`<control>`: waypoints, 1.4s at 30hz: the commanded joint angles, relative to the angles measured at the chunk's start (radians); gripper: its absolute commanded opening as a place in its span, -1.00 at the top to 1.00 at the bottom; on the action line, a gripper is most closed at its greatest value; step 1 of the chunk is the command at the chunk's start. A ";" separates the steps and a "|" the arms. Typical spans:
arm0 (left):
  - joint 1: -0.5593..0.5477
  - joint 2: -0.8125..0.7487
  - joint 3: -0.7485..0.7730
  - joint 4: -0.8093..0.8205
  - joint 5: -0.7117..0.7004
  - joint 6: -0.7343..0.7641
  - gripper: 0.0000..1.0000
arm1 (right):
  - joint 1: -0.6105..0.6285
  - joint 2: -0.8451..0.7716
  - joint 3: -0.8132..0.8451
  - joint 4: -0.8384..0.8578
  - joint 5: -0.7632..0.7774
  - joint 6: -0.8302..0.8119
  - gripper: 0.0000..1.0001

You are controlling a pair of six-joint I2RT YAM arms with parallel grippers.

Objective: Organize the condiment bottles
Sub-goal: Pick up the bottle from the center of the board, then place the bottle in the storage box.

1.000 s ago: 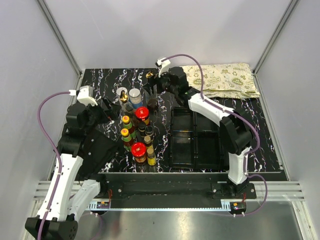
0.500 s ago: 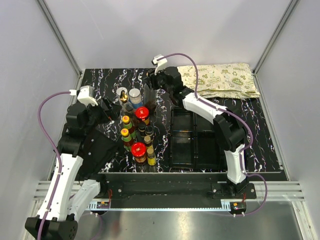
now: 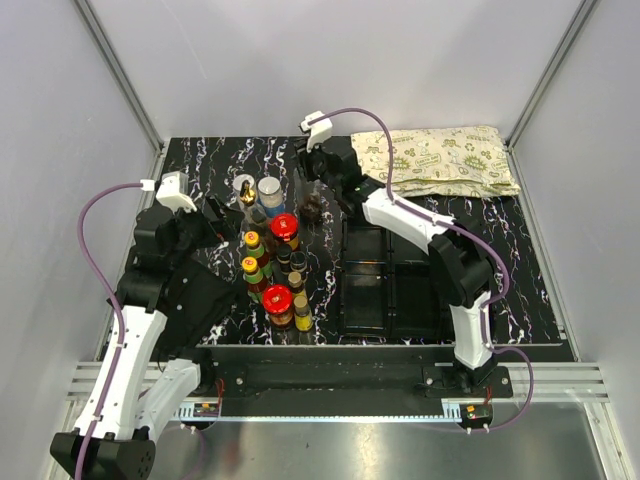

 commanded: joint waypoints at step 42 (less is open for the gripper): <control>0.034 -0.092 0.020 -0.093 -0.419 -0.138 -0.98 | -0.151 -0.984 -0.386 -0.533 0.694 0.136 1.00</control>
